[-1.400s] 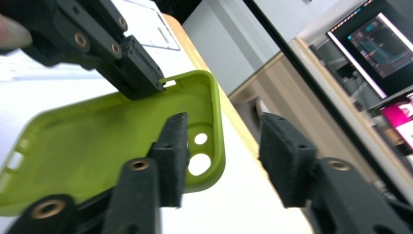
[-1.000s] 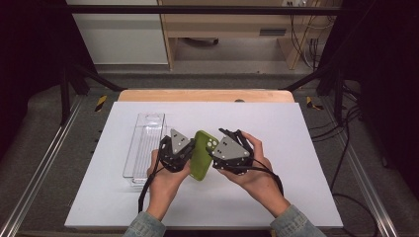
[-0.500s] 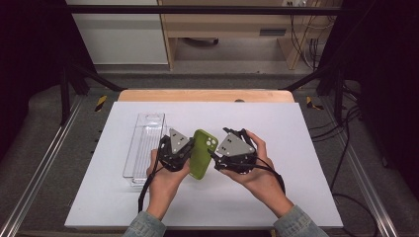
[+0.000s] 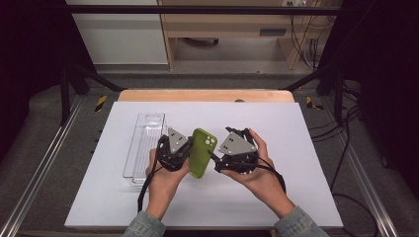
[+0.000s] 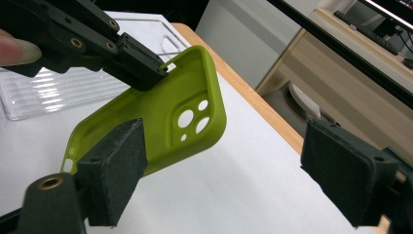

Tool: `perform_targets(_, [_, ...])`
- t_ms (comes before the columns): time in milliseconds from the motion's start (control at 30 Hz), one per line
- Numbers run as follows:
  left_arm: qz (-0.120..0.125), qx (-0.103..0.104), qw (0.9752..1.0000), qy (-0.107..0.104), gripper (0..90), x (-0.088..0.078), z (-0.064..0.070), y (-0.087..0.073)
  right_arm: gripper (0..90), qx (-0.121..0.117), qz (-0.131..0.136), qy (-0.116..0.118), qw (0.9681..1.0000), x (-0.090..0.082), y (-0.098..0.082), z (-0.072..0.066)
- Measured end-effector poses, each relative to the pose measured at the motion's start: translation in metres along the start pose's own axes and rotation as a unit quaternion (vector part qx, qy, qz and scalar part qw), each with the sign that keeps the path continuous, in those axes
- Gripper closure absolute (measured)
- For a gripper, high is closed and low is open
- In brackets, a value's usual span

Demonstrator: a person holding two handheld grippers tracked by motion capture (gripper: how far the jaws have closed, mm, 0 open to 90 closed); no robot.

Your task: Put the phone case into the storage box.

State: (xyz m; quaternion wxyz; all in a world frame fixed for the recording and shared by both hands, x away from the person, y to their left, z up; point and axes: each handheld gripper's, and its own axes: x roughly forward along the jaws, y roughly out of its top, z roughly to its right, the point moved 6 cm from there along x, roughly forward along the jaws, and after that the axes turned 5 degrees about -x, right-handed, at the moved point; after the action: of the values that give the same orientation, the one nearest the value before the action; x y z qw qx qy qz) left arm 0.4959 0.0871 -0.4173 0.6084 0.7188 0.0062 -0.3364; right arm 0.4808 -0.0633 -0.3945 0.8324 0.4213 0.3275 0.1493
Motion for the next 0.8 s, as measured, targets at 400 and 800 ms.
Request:
perform_targets(400, [0.007, -0.006, 0.9999, 0.008, 87.1, -0.003, -0.004, 0.003, 8.1, 0.022, 0.012, -0.005, 0.9997, -0.011, -0.010, 0.002])
perform_targets(800, [0.015, -0.012, 0.9998, 0.010, 87.1, -0.008, -0.006, 0.004, 8.1, 0.083, 0.028, -0.022, 0.9959, -0.018, -0.046, 0.010])
